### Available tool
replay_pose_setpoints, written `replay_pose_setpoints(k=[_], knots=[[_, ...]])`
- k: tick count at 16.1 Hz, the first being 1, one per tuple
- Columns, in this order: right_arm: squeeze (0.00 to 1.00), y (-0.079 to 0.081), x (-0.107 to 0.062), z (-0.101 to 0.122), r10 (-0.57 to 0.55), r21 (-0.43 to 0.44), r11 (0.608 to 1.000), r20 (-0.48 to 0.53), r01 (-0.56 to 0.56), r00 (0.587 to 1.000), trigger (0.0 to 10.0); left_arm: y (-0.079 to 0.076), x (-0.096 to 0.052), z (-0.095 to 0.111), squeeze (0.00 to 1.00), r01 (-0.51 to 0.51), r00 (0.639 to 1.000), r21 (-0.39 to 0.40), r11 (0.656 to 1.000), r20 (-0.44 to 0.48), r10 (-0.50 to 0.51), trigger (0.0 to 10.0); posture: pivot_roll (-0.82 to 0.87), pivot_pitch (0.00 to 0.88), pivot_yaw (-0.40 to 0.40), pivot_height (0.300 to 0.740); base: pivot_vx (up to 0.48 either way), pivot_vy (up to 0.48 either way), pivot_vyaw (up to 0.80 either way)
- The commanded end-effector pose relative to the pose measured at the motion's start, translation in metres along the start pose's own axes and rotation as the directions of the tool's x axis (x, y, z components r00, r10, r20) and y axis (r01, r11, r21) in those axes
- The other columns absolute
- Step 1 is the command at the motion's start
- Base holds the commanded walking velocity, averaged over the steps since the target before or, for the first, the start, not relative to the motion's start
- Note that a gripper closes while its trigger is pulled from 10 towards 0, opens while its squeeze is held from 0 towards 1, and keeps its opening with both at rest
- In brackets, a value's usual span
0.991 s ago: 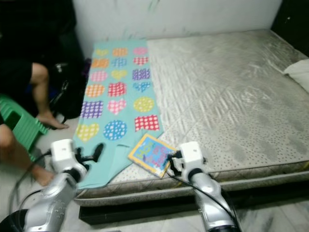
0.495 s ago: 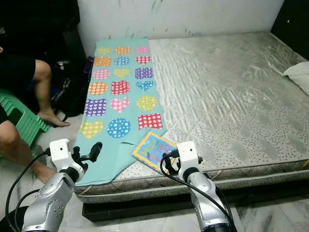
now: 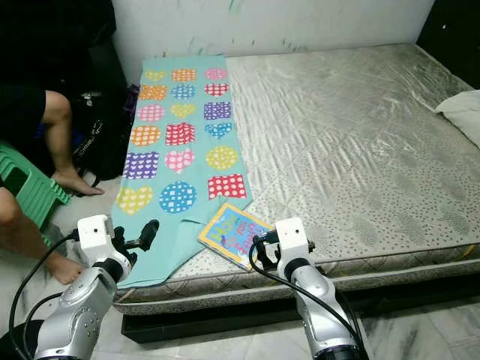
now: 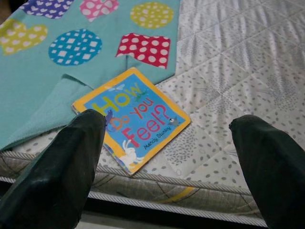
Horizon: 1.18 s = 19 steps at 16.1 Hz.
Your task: Clean up the room
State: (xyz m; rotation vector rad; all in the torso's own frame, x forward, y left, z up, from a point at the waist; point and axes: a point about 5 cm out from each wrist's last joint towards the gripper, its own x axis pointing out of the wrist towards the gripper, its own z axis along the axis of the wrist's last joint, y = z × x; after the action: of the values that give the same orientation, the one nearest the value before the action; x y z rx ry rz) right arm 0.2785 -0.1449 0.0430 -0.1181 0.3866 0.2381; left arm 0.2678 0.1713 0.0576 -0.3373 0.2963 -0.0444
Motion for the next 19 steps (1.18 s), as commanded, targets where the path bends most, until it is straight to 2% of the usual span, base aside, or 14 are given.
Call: replay_pose_setpoints(k=[1, 12, 13, 14, 19], knots=[[0.00, 0.000, 0.001, 0.000, 0.004, -0.002, 1.000, -0.002, -0.004, 1.000, 10.0, 0.003, -0.001, 0.001, 0.00, -0.008, 1.000, 0.008, 1.000, 0.001, 0.008, 10.0, -0.10, 0.039, 0.043, 0.740, 0.000, 0.000, 0.00], [0.00, 0.000, 0.001, 0.000, 0.004, -0.002, 1.000, -0.002, -0.004, 1.000, 10.0, 0.003, -0.001, 0.001, 0.00, -0.008, 1.000, 0.008, 1.000, 0.001, 0.008, 10.0, -0.10, 0.039, 0.043, 0.740, 0.000, 0.000, 0.00], [0.00, 0.000, -0.022, 0.008, -0.113, 0.100, 0.990, 0.126, 0.100, 0.986, 10.0, 0.006, -0.025, 0.005, 0.00, -0.031, 0.995, 0.072, 0.997, 0.092, 0.024, 10.0, -0.08, 0.147, 0.058, 0.740, 0.000, 0.000, 0.00], [0.00, -0.002, -0.034, 0.011, -0.170, 0.147, 0.978, 0.172, 0.146, 0.970, 10.0, 0.007, -0.035, 0.006, 0.00, -0.043, 0.992, 0.097, 0.994, 0.121, 0.031, 10.0, -0.08, 0.148, 0.059, 0.740, 0.000, 0.000, 0.00], [0.00, -0.004, -0.028, 0.015, -0.175, 0.164, 0.976, 0.178, 0.146, 0.968, 10.0, 0.004, -0.027, 0.013, 0.00, -0.048, 0.987, 0.113, 0.992, 0.158, 0.030, 10.0, -0.08, 0.125, 0.060, 0.740, 0.000, 0.000, 0.00]])
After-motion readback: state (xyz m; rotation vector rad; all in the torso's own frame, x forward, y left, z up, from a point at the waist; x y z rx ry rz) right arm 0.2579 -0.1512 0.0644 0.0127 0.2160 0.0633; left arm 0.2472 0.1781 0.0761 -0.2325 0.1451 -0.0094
